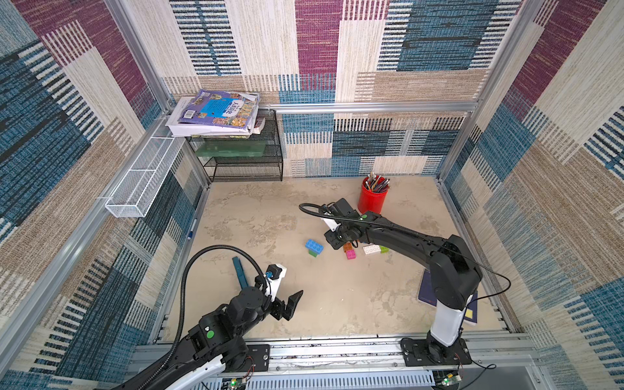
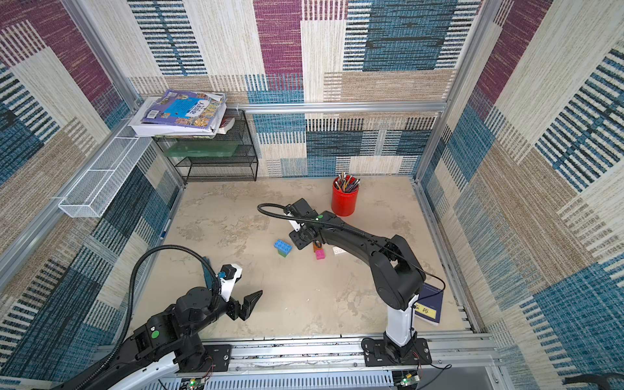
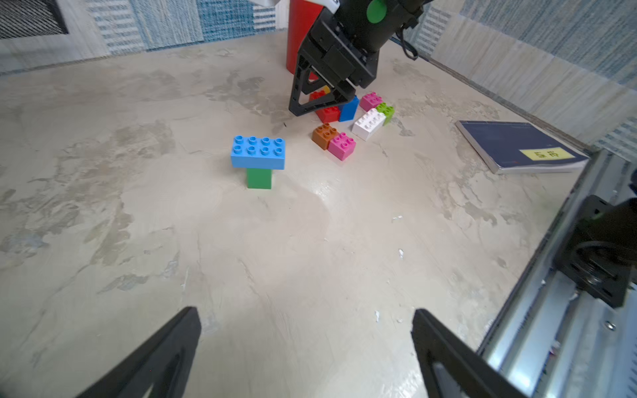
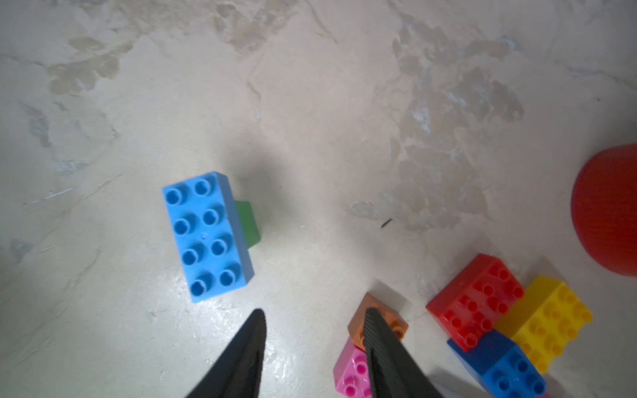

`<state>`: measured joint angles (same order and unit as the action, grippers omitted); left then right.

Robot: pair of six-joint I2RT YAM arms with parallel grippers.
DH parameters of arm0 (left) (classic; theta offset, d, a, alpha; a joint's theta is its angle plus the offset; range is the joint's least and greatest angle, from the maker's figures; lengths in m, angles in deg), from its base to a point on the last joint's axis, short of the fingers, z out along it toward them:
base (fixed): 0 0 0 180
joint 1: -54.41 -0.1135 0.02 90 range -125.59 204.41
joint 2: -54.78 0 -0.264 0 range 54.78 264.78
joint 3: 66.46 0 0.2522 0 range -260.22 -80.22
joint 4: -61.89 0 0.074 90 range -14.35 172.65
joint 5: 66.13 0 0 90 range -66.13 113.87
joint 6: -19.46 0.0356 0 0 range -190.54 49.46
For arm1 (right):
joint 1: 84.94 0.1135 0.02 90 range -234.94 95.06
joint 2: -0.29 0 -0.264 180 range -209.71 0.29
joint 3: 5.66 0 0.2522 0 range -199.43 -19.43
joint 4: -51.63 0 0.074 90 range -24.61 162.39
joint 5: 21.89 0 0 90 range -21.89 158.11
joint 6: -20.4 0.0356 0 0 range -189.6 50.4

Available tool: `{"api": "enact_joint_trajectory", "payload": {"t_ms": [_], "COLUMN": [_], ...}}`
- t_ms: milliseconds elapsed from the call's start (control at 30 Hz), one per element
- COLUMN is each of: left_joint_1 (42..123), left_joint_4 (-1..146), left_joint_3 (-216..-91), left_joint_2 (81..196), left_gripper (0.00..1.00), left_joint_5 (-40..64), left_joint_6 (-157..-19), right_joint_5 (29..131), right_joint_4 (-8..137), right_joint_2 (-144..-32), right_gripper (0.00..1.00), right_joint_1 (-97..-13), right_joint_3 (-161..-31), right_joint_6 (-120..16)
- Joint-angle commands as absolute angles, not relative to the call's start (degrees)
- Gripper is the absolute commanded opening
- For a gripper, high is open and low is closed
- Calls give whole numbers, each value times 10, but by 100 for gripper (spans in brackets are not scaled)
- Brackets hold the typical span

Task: Assemble the letter f with lego
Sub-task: Pick up the lego brick from the center of the board.

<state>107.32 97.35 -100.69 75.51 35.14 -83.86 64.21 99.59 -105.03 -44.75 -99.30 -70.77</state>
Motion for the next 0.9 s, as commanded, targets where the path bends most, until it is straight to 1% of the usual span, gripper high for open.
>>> {"api": "enact_joint_trajectory", "payload": {"t_ms": [0,167,600,867], "left_joint_1": [1073,1073,1072,1073], "left_joint_4": [952,948,956,953], "left_joint_3": [-1024,-1028,-1010,-1009], "left_joint_2": [784,817,776,779], "left_gripper": [99,99,99,99], "left_joint_5": [333,336,342,345], "left_joint_6": [-827,-818,-824,-825], "right_joint_5": [606,556,567,578], "right_joint_4": [975,949,923,909], "right_joint_2": [-1033,-1008,-1010,-1016], "right_gripper": [50,51,52,50], "right_joint_1": [-454,-455,-462,-466], "right_joint_3": [-955,-898,-838,-821], "right_joint_6": [-649,-602,-564,-558]}}
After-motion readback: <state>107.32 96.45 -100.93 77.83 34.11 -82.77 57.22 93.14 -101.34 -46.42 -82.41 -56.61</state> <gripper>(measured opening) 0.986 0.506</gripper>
